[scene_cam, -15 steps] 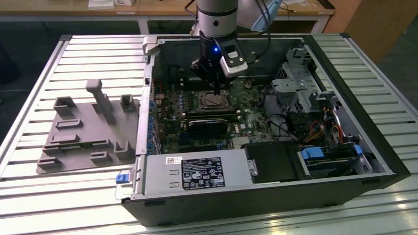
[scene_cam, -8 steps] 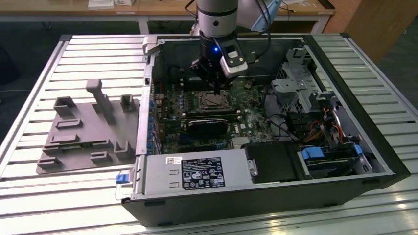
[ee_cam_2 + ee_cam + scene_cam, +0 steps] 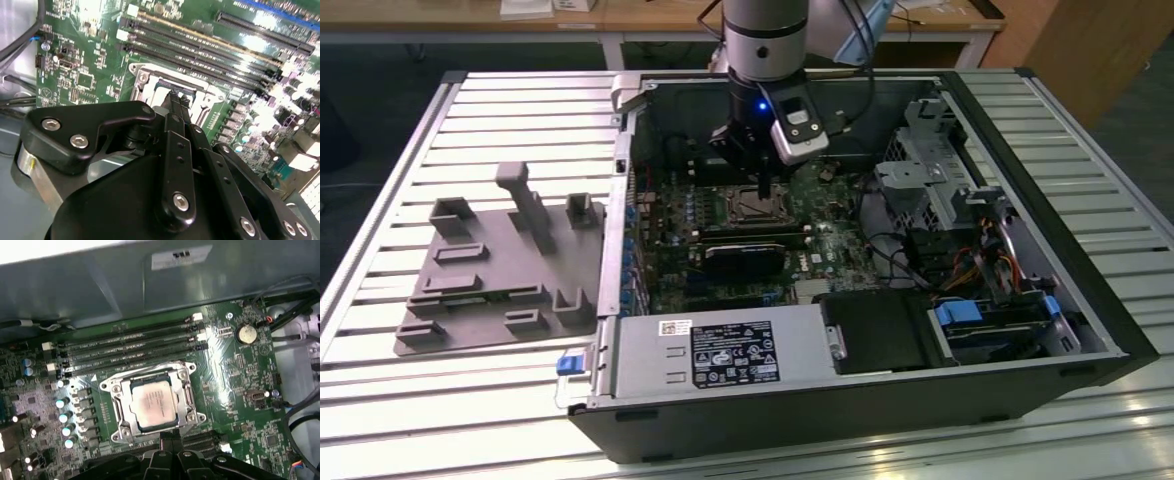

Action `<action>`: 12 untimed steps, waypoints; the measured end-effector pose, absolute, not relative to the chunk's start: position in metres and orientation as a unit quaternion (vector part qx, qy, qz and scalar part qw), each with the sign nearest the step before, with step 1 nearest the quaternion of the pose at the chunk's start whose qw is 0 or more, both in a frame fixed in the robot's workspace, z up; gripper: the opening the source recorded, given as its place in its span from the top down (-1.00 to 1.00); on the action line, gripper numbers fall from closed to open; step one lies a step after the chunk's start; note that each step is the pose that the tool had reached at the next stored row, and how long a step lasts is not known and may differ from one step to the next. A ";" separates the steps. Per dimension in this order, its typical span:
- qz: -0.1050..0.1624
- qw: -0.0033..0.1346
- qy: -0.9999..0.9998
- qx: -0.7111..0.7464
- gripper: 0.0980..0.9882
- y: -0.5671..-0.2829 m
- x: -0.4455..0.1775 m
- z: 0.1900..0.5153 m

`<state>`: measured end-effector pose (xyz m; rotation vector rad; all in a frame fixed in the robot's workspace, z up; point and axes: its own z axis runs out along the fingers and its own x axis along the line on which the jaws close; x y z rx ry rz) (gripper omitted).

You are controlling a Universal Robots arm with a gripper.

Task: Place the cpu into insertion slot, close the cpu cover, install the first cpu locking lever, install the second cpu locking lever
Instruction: 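Install the second cpu locking lever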

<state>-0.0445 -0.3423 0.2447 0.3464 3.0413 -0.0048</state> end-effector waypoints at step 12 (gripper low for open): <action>0.009 0.039 0.993 0.114 0.99 -0.366 -0.051 0.242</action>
